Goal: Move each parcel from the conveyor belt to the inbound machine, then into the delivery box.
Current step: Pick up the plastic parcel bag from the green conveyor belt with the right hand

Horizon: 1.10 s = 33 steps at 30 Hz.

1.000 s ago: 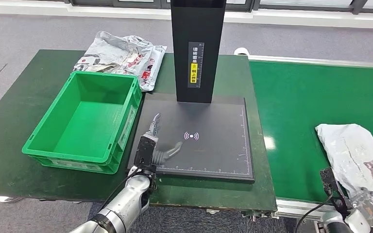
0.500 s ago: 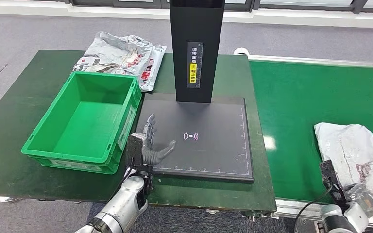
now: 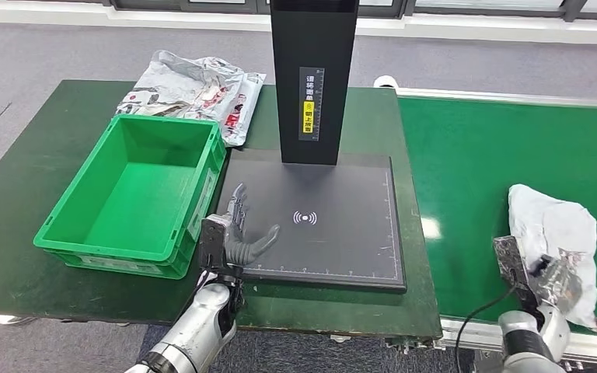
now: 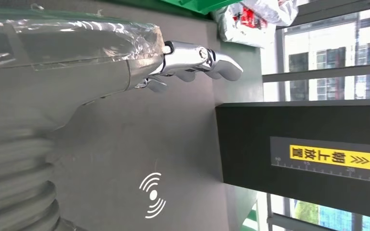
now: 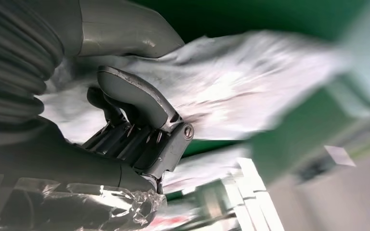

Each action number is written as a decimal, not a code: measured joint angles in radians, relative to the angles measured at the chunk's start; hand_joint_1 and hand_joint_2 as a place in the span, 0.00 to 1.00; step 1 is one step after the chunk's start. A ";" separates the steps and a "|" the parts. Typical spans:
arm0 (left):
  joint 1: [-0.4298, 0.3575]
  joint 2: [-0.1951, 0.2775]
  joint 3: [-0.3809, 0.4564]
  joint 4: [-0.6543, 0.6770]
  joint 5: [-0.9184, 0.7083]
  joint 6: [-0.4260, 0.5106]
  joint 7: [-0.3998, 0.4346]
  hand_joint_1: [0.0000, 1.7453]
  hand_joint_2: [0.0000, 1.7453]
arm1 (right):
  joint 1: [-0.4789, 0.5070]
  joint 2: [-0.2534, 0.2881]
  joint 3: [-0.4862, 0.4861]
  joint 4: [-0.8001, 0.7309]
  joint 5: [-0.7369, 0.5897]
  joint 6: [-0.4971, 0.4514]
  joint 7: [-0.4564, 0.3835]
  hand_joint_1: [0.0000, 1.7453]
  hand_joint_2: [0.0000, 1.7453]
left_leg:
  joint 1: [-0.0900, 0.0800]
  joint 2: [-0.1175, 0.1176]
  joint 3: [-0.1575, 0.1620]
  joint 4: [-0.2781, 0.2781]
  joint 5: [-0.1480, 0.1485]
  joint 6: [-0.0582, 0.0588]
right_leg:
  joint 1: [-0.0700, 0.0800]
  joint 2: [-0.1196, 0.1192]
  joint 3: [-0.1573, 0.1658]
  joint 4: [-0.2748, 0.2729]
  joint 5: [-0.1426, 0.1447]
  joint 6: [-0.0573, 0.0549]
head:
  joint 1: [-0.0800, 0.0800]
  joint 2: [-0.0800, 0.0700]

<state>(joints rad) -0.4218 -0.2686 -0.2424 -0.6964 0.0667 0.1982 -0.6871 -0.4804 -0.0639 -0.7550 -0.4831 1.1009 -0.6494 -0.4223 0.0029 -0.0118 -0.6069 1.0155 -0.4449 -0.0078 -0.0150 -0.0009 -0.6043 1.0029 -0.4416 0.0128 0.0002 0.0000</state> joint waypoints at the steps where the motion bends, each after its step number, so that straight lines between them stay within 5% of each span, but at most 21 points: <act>1: -0.001 0.000 0.005 -0.001 -0.006 0.005 -0.004 0.00 1.00 | 0.011 0.029 0.043 -0.056 -0.062 0.029 -0.021 1.00 1.00 | 0.000 0.000 0.001 0.000 0.000 0.000 | 0.000 0.000 0.000 0.000 0.000 0.000 | 0.000 0.000; 5: -0.003 0.000 0.024 -0.002 -0.026 0.012 -0.008 0.00 1.00 | 0.065 0.099 0.313 -0.274 -0.229 0.063 0.071 1.00 1.00 | 0.000 0.000 0.001 0.000 0.001 -0.002 | 0.000 0.000 -0.001 0.002 -0.001 -0.001 | 0.000 0.000; 8: -0.004 0.000 0.034 -0.002 -0.042 0.020 -0.011 0.00 1.00 | 0.099 0.118 0.485 -0.389 -0.304 0.077 0.022 1.00 1.00 | 0.000 0.001 0.001 0.000 0.001 -0.002 | 0.000 0.001 -0.001 0.002 -0.001 -0.002 | 0.000 0.000; 11: -0.012 0.000 0.039 -0.003 -0.060 0.029 -0.013 0.00 1.00 | 0.145 0.145 0.673 -0.504 -0.316 0.117 -0.010 1.00 1.00 | 0.001 0.003 0.001 -0.001 0.000 -0.003 | 0.000 0.003 -0.002 0.002 -0.001 -0.002 | 0.000 0.000; 17: -0.039 -0.005 0.040 -0.002 -0.080 0.038 -0.010 0.00 1.00 | 0.181 0.196 1.045 -0.637 -0.327 0.180 0.067 1.00 1.00 | 0.001 0.003 0.001 -0.001 0.000 -0.003 | 0.001 0.003 -0.002 0.002 -0.002 -0.004 | 0.000 0.000; 24: -0.070 -0.014 0.040 0.013 -0.077 0.040 -0.011 0.00 1.00 | 0.180 0.206 1.263 -0.663 -0.388 0.261 0.110 1.00 1.00 | 0.001 0.003 0.001 -0.001 0.000 -0.003 | 0.001 0.003 -0.002 0.002 -0.002 -0.003 | 0.000 0.000; 28: -0.083 -0.016 0.039 0.026 -0.074 0.034 -0.013 0.00 1.00 | 0.181 0.205 1.301 -0.660 -0.410 0.267 0.113 0.01 1.00 | 0.001 0.003 0.001 -0.001 0.000 -0.003 | 0.001 0.003 -0.002 0.002 -0.002 -0.003 | 0.000 0.000; 32: -0.091 -0.018 0.036 0.037 -0.071 0.038 -0.013 0.00 1.00 | 0.183 0.199 1.304 -0.651 -0.394 0.192 0.173 0.00 1.00 | 0.001 0.003 0.001 -0.001 0.000 -0.004 | 0.001 0.003 -0.002 0.001 -0.002 -0.003 | 0.000 0.000; 33: -0.091 -0.018 0.034 0.040 -0.071 0.041 -0.013 0.00 1.00 | 0.184 0.196 1.302 -0.648 -0.392 0.175 0.186 0.00 0.75 | 0.001 0.003 0.001 -0.001 0.000 -0.004 | 0.001 0.003 -0.002 0.001 -0.002 -0.003 | 0.000 0.000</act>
<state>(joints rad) -0.5130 -0.2868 -0.2080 -0.6564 -0.0046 0.2389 -0.7004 -0.2968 0.1318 0.5467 -1.1309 0.7091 -0.4744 -0.2366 0.0038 -0.0090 -0.6057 1.0150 -0.4447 -0.0114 -0.0142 0.0020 -0.6063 1.0044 -0.4437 0.0093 0.0000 0.0000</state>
